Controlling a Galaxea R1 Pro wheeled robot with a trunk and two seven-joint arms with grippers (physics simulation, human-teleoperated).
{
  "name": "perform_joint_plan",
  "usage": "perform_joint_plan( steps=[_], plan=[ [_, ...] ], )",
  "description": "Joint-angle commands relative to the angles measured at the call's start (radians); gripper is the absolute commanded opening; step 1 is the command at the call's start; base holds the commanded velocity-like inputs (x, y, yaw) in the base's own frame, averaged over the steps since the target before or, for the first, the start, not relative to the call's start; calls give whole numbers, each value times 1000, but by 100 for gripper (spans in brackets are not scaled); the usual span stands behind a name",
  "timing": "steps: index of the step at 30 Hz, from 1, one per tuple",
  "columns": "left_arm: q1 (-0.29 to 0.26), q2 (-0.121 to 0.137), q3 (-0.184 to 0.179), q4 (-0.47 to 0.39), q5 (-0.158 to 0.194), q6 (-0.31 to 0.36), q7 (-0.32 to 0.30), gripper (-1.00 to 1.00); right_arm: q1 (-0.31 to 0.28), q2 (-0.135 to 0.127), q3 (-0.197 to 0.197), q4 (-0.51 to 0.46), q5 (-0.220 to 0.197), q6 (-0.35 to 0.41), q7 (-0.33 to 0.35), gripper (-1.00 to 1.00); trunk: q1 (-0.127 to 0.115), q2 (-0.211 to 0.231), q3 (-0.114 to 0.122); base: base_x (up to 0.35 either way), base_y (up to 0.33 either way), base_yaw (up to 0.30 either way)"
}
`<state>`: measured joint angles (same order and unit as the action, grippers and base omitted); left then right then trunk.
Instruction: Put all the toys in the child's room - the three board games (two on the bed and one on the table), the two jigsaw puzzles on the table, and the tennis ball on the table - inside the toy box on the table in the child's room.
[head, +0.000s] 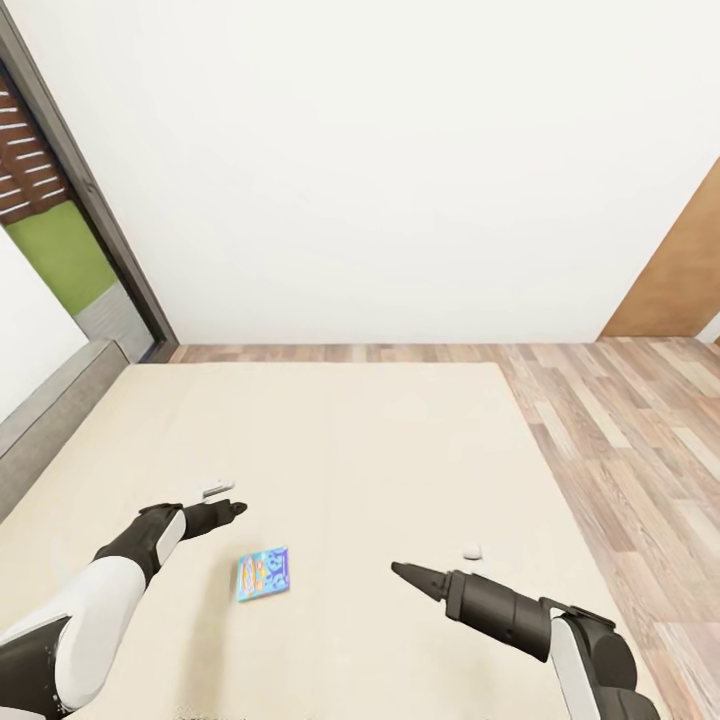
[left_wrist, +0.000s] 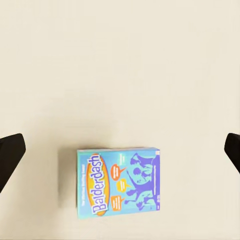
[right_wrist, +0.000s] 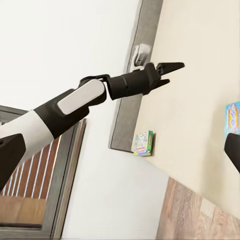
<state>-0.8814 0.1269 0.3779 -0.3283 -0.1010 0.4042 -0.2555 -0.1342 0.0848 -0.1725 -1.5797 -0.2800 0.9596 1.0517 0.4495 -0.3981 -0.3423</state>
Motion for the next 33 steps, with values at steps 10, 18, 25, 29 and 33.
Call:
perform_joint_plan(
  steps=[10,18,25,29,33],
  plan=[
    [-1,-5,8,-1,-11,5,-7,100,-1,-3,7,0,2,4,-3,100,0,-2,-18,0,0,0],
    [2,0,6,-1,-12,5,-7,100,-1,-9,4,2,1,4,-4,100,0,-2,-31,0,0,0],
    [-4,0,7,-12,-13,26,-3,100,-1,-9,6,1,1,5,-4,100,0,-2,-43,0,0,0],
    [-10,3,9,-25,-13,95,3,100,-1,-9,6,1,1,6,-1,100,0,-2,-49,0,0,0],
    [-19,3,10,-63,-13,178,7,100,-1,-10,4,0,-5,9,3,100,0,-2,-56,0,0,0]
  ],
)
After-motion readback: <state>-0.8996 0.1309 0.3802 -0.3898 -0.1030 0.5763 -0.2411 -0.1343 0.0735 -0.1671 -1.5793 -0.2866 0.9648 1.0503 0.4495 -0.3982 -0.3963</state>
